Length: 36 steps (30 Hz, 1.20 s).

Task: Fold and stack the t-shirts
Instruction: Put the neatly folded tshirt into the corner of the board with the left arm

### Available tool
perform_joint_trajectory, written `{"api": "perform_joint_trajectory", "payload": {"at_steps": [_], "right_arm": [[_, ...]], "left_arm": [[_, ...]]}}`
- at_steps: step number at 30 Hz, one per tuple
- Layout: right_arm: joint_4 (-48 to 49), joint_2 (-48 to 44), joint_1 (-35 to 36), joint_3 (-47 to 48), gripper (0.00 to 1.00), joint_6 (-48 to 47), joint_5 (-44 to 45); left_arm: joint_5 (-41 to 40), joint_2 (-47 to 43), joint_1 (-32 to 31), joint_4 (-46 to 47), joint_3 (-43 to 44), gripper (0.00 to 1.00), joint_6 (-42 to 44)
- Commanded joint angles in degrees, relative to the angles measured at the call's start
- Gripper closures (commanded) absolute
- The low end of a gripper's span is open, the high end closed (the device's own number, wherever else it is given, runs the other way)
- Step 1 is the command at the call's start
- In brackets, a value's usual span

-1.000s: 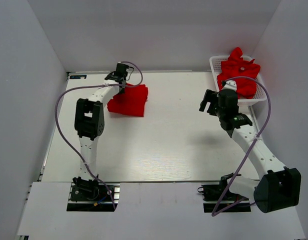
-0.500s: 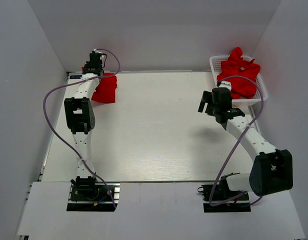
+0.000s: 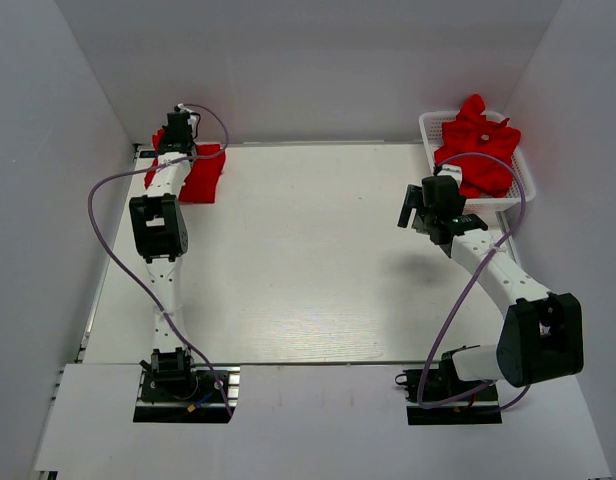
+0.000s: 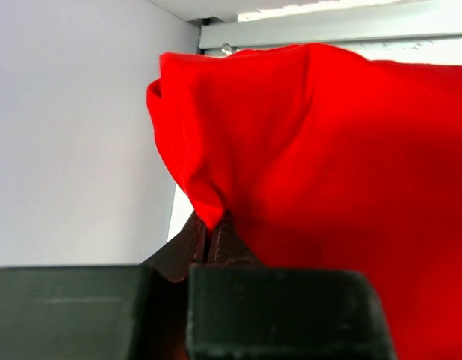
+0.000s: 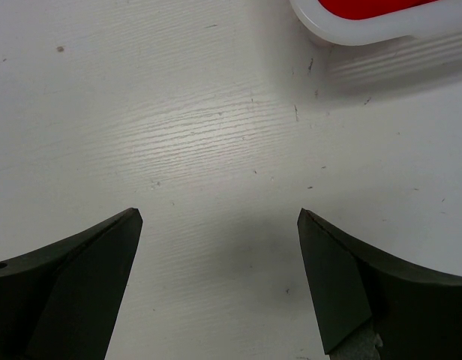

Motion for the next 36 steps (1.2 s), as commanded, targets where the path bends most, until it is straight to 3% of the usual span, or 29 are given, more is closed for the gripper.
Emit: {"api": "perform_joint_trajectory", "payload": {"at_steps": [1,8,9,10,11,17,21,27,30,31,36], "right_arm": [[-0.4,0.2,-0.2,2.9,0.1,-0.2,1.9],[-0.8,-0.2,-0.3,3.5,0.1,0.0,2.2],[-1.0,-0.1,-0.3,3.6,0.1,-0.1,1.9],[-1.3,0.0,-0.3,3.7,0.1,-0.1,1.9],[-1.3,0.0,-0.3,3.8,0.1,-0.3,1.9],[-1.7,0.1,-0.3,4.8,0.1,-0.8,1.1],[-1.0,-2.3,-0.3,3.9,0.1,0.2,-1.8],[-1.0,-4.9,-0.4,0.4,0.1,1.3,-7.5],[-0.7,-6.3,-0.3,-3.0,0.1,2.0,-11.3],[-0.3,-6.7,-0.2,-4.4,0.1,2.2,-12.3],[-0.5,-9.8,-0.3,-9.0,0.1,2.9,-16.7]], "left_arm": [[-1.3,-1.1,0.9,3.8,3.5,1.0,1.8],[-3.9,-1.1,2.4,3.7,3.5,1.0,1.1],[-4.4,-1.8,2.4,3.7,2.5,0.81,1.1],[-5.1,-2.4,2.4,4.4,2.5,0.47,1.1],[-5.1,-2.4,2.4,4.4,2.5,0.01,1.1],[-3.9,-9.0,1.0,0.6,1.1,0.01,-1.7],[10.2,-17.3,0.5,-9.3,1.4,0.01,-12.1],[31.8,-29.8,-2.3,-16.8,-9.9,0.01,-26.9],[37.8,-39.9,-7.3,-11.4,-27.4,0.01,-32.8],[37.9,-42.8,-11.6,-5.6,-37.7,0.01,-35.4],[28.3,-54.6,-25.0,-2.2,-58.4,0.01,-41.4]]}}
